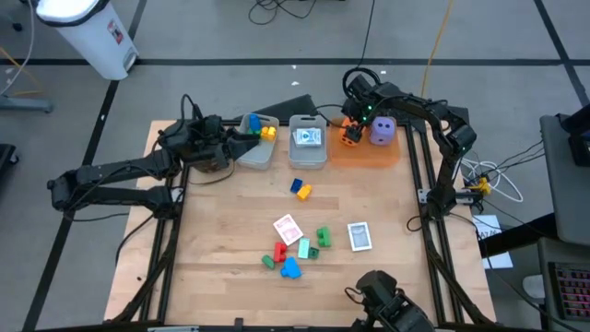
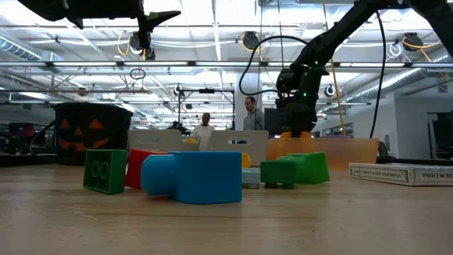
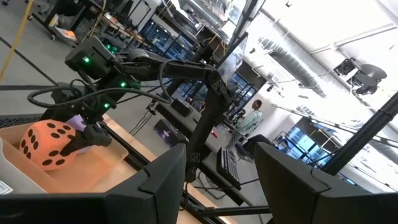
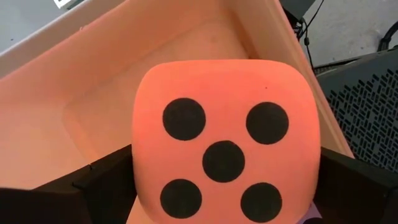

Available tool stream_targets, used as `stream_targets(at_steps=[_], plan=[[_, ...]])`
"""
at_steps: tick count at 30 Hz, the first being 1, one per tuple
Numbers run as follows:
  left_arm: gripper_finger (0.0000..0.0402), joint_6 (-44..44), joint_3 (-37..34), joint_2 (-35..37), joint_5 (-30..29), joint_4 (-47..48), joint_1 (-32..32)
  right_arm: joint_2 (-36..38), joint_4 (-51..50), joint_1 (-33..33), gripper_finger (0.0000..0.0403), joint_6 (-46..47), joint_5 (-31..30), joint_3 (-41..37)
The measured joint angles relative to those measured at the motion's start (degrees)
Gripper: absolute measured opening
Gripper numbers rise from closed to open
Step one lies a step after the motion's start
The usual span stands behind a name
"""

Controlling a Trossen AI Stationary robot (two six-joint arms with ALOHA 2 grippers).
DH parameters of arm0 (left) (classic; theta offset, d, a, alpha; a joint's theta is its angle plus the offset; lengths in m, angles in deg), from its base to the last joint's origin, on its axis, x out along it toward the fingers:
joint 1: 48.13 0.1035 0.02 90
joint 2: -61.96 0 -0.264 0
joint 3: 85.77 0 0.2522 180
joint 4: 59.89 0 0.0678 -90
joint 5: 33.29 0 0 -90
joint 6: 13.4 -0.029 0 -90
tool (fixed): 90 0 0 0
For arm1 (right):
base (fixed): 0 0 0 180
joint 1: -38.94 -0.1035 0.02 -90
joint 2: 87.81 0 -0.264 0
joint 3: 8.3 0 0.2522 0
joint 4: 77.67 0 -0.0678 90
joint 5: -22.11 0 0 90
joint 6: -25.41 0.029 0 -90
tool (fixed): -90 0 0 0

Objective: Pick & Place Toys
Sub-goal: Put the orange dice into the orange bin

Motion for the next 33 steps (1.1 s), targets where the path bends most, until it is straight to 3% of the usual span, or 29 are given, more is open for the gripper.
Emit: stream_targets(at_steps=[9, 15, 33], plan=[[0.0198, -0.02, 0.00, 0.00, 0.00, -0.01, 0.00, 0.00, 0.07, 0.00, 0.0337, 0.04, -0.02, 0.00], [0.0198, -0.04, 0.00, 0.00, 0.00, -0.01, 0.00, 0.00, 0.07, 0.00, 0.0388, 0.16, -0.09, 0.00], [0.0198, -0.39, 0.00, 0.00, 0.00, 0.01, -0.02, 3.10, -1.24, 0.24, 0.0390, 0.14, -0.04, -0.60]])
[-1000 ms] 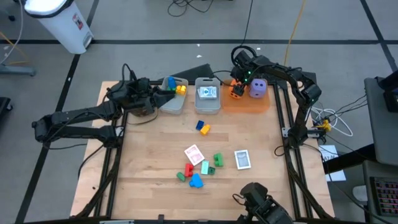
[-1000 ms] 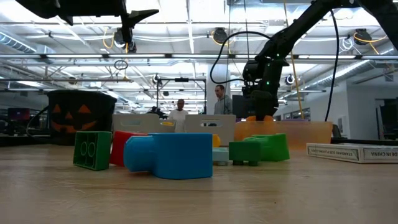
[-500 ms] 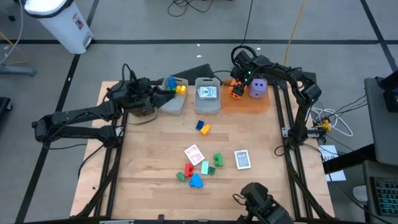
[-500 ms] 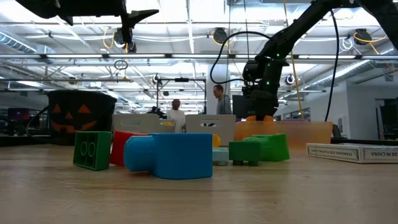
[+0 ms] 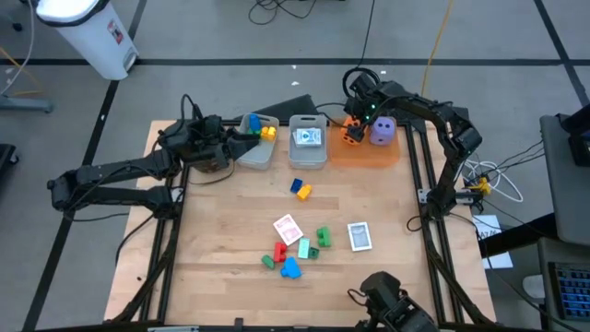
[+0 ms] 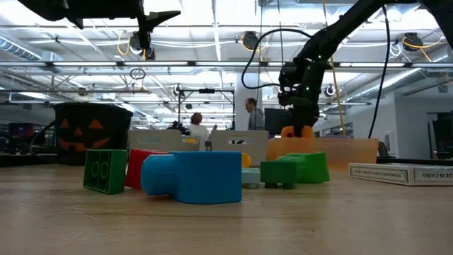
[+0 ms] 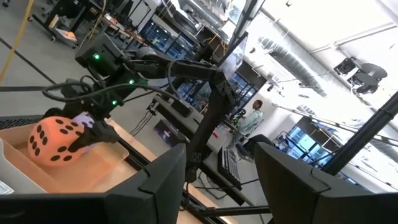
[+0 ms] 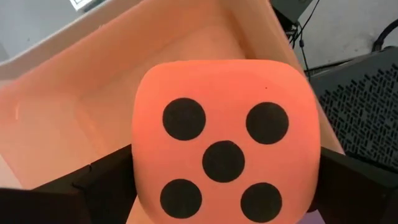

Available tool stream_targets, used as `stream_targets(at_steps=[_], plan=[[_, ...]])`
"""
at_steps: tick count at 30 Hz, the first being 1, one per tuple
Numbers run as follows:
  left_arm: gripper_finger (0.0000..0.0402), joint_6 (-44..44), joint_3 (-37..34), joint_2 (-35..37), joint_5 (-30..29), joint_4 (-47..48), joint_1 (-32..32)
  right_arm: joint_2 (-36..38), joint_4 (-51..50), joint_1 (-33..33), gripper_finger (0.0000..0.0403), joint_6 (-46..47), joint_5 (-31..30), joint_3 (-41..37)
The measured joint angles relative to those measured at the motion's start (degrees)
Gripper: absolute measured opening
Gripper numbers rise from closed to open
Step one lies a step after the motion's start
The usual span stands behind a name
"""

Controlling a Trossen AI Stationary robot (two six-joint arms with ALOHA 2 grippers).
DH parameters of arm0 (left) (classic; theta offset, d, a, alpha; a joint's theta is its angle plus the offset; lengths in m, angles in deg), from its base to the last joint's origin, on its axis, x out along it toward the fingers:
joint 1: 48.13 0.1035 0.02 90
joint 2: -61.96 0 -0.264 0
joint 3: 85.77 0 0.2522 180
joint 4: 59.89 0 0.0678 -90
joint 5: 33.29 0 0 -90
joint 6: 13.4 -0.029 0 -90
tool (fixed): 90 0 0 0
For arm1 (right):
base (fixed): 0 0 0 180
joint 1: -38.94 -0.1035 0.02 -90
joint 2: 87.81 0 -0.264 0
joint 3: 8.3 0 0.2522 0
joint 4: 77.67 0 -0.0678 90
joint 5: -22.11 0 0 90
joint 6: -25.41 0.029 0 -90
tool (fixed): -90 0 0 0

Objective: Pick & Place Toys
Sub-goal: Put the orange dice into the orange bin

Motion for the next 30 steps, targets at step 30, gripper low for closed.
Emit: stream_targets(at_steps=[30], plan=[[0.0198, 0.86, 0.00, -0.01, 0.00, 0.02, -0.07, -0.04, 0.47, -0.11, 0.0379, 2.83, 0.28, -0.23]])
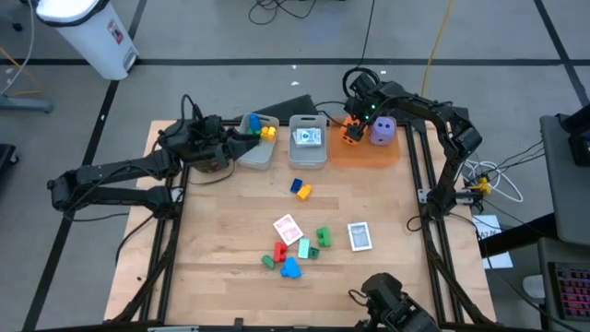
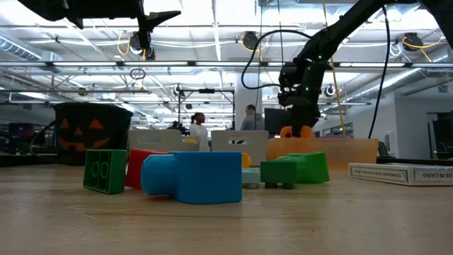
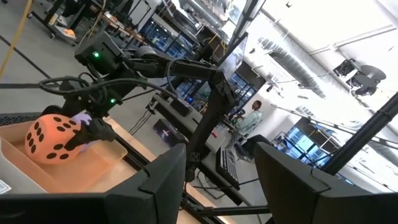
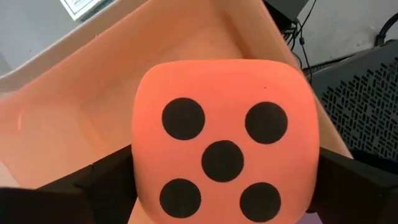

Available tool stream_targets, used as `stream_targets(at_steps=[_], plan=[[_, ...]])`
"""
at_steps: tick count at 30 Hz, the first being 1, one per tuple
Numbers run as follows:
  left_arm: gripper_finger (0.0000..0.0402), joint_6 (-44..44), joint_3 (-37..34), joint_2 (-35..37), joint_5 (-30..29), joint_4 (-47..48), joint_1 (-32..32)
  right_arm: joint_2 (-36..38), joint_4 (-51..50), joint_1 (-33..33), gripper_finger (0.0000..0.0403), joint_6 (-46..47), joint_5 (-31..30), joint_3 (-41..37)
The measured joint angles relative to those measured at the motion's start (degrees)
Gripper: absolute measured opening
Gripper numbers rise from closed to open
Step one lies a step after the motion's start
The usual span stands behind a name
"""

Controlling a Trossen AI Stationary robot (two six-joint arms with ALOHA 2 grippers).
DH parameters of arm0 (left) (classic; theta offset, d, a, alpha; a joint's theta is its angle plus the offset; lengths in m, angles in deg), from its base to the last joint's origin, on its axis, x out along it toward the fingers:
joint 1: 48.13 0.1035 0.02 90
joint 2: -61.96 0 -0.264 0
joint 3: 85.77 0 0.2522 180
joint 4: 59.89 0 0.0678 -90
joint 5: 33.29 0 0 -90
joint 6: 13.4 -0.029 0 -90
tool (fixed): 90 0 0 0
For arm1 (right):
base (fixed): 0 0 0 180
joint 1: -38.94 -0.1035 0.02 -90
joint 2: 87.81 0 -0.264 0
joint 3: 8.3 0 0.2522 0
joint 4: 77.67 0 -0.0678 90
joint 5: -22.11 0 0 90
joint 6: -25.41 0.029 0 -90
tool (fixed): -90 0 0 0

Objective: Pick & Place Toys
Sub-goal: Put the orange dice into the orange bin

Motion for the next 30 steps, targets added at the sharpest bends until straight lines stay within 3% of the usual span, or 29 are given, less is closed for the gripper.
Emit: stream_targets(at_steps=[4, 15, 23, 30], plan=[[0.0198, 0.48, 0.00, 0.01, 0.00, 0.00, 0.04, 0.00, -1.44, -0.11, 0.0392, -1.07, 1.83, -0.18], [0.0198, 0.41, 0.00, 0.00, 0.00, 0.18, 0.04, -0.02, 0.75, -1.08, 0.0393, -2.32, -3.45, -0.11], [0.0198, -0.24, 0.02, -0.01, -0.02, 1.77, 0.04, -0.04, 2.61, -0.70, 0.0393, 1.95, 1.61, -0.22], [0.0198, -1.13, 0.02, -0.01, -0.07, 2.46, 0.04, -0.02, 1.08, -1.63, 0.0393, -0.51, -3.67, -0.22]])
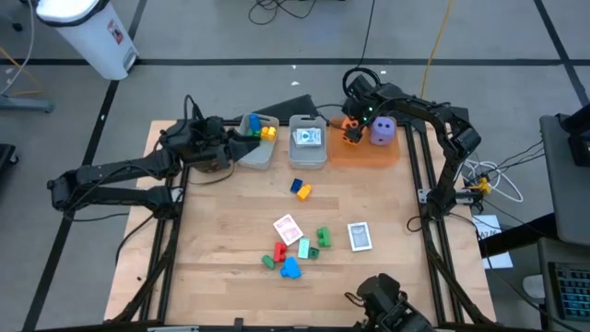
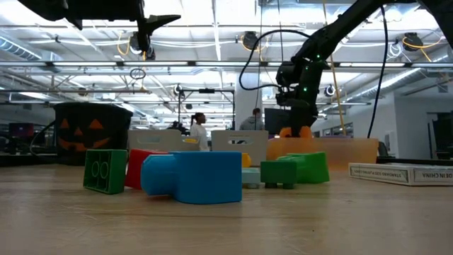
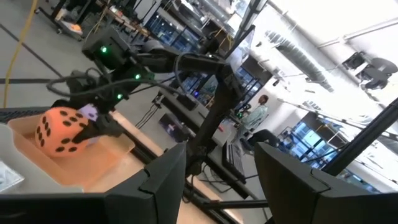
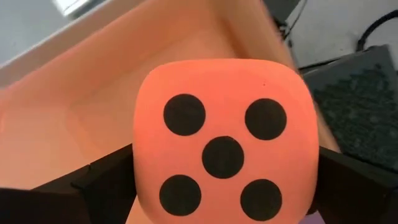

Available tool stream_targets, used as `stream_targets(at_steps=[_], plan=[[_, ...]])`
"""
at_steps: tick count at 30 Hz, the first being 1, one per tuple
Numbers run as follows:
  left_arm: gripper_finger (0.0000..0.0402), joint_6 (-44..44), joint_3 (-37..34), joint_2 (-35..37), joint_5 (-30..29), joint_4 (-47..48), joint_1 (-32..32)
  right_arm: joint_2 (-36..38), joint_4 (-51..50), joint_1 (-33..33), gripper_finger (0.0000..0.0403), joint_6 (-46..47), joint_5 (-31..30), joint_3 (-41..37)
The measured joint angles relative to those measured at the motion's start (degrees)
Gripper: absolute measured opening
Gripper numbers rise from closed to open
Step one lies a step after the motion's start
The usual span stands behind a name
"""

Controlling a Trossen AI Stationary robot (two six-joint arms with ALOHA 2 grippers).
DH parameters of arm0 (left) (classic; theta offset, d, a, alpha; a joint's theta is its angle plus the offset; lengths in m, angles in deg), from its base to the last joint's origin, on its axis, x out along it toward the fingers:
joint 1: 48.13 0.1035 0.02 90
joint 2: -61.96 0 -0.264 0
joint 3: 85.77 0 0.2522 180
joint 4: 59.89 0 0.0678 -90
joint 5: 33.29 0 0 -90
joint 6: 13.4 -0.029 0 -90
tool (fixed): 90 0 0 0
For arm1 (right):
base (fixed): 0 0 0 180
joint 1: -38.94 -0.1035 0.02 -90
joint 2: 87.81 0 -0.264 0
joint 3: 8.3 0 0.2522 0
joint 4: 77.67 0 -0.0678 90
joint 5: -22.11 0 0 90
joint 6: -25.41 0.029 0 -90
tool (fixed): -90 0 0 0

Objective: Pick & Place Toys
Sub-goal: Put the orange dice into the orange bin

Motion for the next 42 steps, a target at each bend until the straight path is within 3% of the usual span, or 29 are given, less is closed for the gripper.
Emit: stream_targets(at_steps=[5, 9, 18, 24, 30, 33, 38, 42], plan=[[0.0198, -1.62, 0.20, -1.39, -0.33, 4.03, 0.50, 0.00, -0.07, -0.05, 0.0393, -0.38, 2.23, 0.00], [0.0198, -5.40, 3.46, -7.02, 2.28, 10.04, 3.08, 0.00, -0.14, -0.03, 0.0393, -1.39, 3.42, 0.00], [0.0198, -18.17, 23.81, -30.65, 12.95, 14.95, 8.85, 2.06, -0.83, 0.28, 0.0393, -5.98, 9.55, -0.04], [0.0198, -22.39, 39.73, -46.84, 17.25, 21.83, 10.27, 4.48, -0.65, 0.45, 0.0393, -8.87, 9.70, -0.02], [0.0198, -24.11, 53.89, -58.43, 16.18, 27.28, 10.27, 4.66, -1.50, 1.99, 0.0393, -8.54, 9.84, -0.02], [0.0198, -25.61, 59.15, -62.34, 14.53, 28.44, 10.28, 4.66, -0.95, 3.11, 0.0393, -6.80, 13.48, -0.02], [0.0198, -32.84, 64.01, -66.24, 10.16, 29.42, 9.83, 4.66, -1.10, 4.46, 0.0393, -5.22, 15.74, -0.02], [0.0198, -33.57, 66.98, -68.69, 8.76, 29.25, 9.64, 4.66, -1.08, 4.41, 0.0393, -5.88, 15.70, -0.02]])
